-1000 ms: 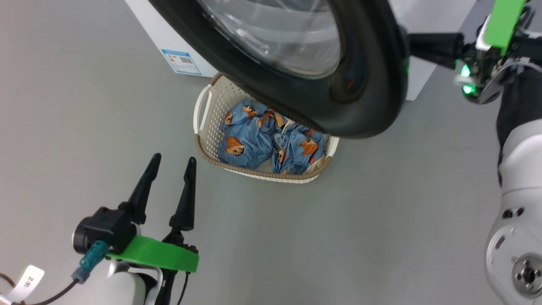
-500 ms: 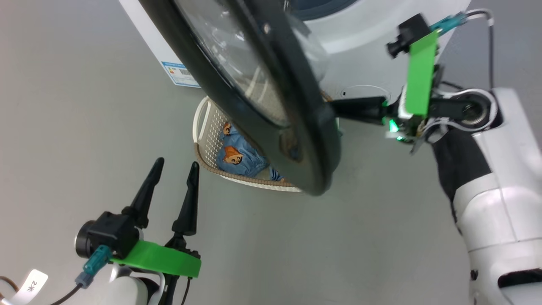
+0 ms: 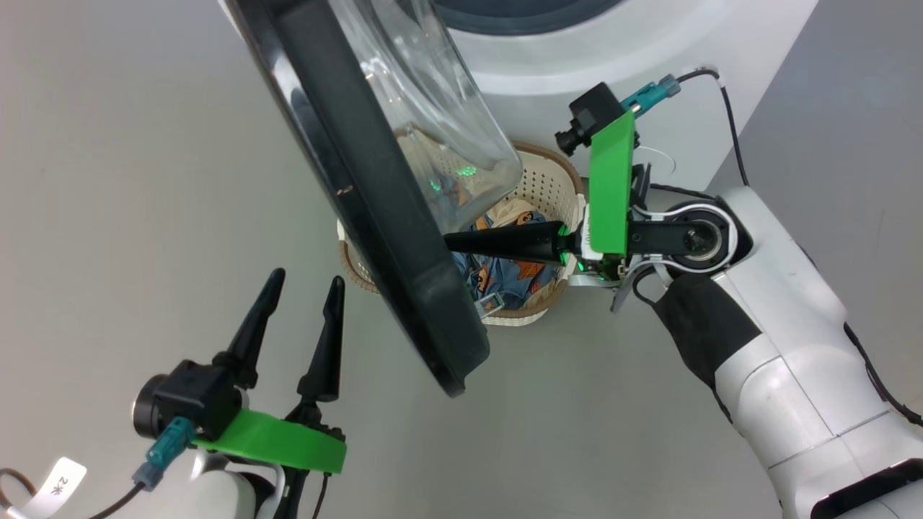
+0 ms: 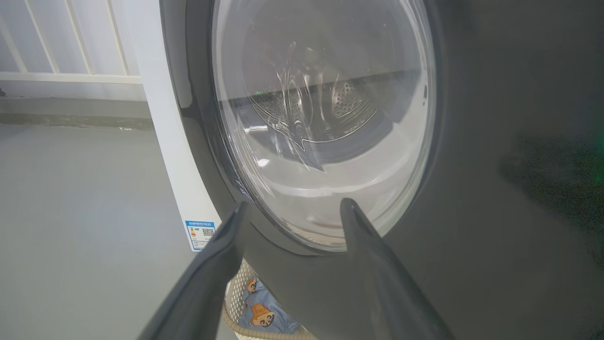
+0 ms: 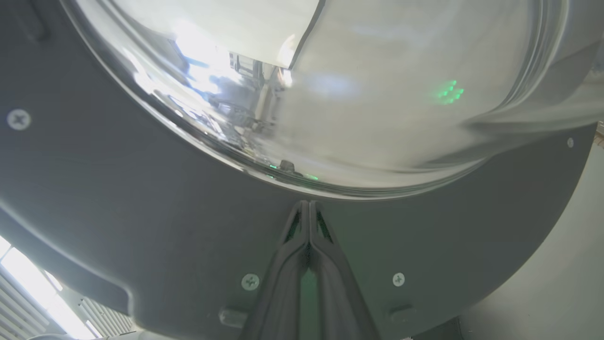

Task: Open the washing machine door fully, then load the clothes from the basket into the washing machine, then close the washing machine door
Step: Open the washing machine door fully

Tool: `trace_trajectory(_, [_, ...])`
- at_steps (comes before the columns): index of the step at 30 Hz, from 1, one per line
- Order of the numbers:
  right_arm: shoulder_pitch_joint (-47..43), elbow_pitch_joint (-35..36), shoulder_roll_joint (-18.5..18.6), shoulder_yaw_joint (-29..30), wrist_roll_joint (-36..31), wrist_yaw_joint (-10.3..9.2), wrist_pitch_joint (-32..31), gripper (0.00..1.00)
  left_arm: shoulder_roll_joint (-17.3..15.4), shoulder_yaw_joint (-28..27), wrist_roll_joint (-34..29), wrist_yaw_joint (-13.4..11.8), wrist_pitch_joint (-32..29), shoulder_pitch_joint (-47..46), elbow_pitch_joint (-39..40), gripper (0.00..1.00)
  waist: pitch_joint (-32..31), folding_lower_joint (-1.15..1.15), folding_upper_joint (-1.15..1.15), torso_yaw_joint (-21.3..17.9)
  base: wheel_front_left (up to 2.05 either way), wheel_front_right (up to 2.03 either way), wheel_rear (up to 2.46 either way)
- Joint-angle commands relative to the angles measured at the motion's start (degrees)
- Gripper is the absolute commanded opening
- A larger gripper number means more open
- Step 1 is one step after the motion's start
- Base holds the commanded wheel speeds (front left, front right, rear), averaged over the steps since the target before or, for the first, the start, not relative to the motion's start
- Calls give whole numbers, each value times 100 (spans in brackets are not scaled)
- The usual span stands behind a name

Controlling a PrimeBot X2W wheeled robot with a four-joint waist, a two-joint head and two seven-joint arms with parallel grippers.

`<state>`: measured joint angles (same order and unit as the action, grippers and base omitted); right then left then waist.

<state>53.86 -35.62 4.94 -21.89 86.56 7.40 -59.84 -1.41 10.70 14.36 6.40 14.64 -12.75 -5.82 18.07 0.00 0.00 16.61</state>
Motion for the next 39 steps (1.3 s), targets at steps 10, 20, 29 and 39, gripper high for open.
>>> trace_trajectory(10, [157, 13, -173, -278, 237, 9, 509, 0, -147, -323, -43, -21, 36, -8, 136, 100, -69, 0, 0, -180, 0, 0, 0])
trace_trajectory(20, [-592, 1169, 449, 239, -395, 9, 1728, 0, -147, -679, -249, 22, 36, 84, 117, 100, -307, 0, 0, -573, 0, 0, 0])
trace_trajectory(29, [-1796, 2461, 796, 809, -1919, 9, 3469, 100, -159, -975, -392, 68, 36, 274, 147, 100, -526, 0, 0, -887, 0, 0, 0])
trace_trajectory(39, [-3266, 3239, 938, 1391, -4086, 9, 5672, 100, -161, -1208, -440, 92, 36, 637, 198, 100, -877, 0, 0, -1174, 0, 0, 0])
